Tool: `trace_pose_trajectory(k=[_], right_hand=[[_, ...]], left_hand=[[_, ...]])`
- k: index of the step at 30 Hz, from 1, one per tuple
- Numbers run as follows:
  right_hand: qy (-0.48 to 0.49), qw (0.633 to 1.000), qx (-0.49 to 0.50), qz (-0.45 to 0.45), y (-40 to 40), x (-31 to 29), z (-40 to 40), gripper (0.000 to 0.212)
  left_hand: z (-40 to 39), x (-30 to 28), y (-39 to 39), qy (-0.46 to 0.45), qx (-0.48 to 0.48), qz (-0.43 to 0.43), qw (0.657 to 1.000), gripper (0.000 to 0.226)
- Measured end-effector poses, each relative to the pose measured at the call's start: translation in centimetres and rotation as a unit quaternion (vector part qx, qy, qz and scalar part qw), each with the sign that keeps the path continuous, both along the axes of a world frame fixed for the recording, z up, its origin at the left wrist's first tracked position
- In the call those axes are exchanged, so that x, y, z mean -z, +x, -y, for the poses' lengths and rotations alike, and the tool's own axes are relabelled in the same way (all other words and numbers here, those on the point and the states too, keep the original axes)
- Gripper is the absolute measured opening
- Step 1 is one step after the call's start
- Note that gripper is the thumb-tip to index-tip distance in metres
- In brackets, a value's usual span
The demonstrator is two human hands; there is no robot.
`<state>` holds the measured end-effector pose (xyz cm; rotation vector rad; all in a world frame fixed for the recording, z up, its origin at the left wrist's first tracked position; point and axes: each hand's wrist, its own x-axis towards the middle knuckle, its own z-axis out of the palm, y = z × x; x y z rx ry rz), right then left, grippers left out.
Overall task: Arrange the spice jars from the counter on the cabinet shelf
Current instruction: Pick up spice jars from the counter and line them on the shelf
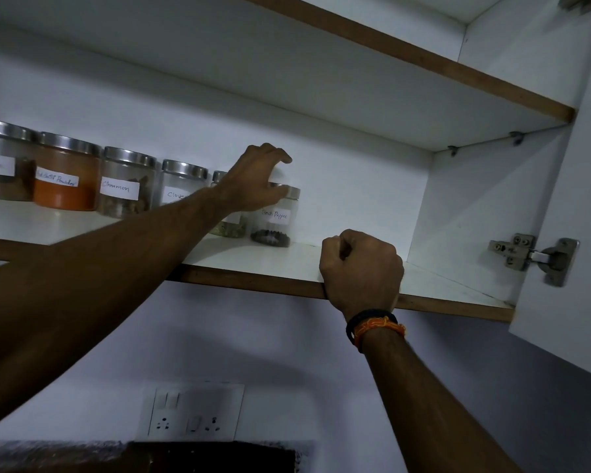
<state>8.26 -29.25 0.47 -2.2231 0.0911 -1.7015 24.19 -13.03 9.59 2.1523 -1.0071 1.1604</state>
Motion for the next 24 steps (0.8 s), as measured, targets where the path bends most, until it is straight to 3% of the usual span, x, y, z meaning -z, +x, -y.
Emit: trace_pose_trajectory(k=[7, 19, 24], right_hand=[[0.001, 1.0, -0.001, -0.016, -0.1, -0.2, -0.1, 0.033], [-0.03, 0.99, 0.01, -0.134, -1.5, -0.8, -0.5, 0.031], [-0.084, 0.987, 0.03, -0.13, -4.1, 1.3, -1.5, 0.028]], left_hand=[[-1.3, 0.2, -3.3, -0.044, 0.016, -0.04, 0.998, 0.048], [-2.8, 4.9, -13.3, 0.095, 0.034, -0.099, 0.99, 0.052], [-4.8, 6.7, -17.9, 0.127, 0.016, -0.102, 0.987, 0.054]])
